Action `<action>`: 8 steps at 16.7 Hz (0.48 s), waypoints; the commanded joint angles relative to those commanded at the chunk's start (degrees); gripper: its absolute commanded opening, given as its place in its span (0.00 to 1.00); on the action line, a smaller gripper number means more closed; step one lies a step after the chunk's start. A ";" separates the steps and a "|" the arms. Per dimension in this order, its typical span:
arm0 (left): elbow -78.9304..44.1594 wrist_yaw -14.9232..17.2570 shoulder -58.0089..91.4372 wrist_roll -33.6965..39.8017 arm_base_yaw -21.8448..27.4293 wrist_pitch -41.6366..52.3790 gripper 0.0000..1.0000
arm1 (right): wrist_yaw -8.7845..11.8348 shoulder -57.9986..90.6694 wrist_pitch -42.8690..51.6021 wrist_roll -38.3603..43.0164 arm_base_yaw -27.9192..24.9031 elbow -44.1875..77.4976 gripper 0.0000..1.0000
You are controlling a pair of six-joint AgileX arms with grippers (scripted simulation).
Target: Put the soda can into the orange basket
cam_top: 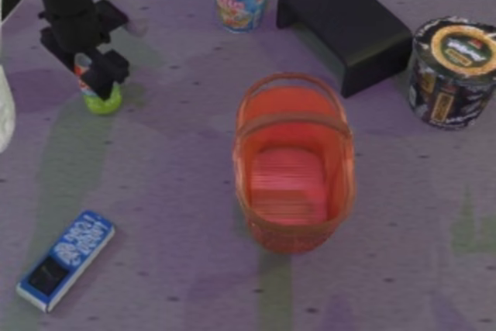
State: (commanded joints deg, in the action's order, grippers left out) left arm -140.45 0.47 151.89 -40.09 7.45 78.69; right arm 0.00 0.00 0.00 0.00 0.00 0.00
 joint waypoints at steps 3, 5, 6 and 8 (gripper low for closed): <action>1.39 1.20 -0.27 0.53 0.21 -1.63 0.00 | 0.00 0.00 0.00 0.00 0.00 0.00 1.00; 4.40 4.01 -1.15 1.78 0.67 -5.66 0.00 | 0.00 0.00 0.00 0.00 0.00 0.00 1.00; 6.36 5.96 -1.88 2.63 0.98 -8.55 0.00 | 0.00 0.00 0.00 0.00 0.00 0.00 1.00; 10.92 10.75 -3.97 4.73 1.73 -15.96 0.00 | 0.00 0.00 0.00 0.00 0.00 0.00 1.00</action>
State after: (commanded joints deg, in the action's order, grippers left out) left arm -129.53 11.22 147.92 -35.37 9.18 62.72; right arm 0.00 0.00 0.00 0.00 0.00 0.00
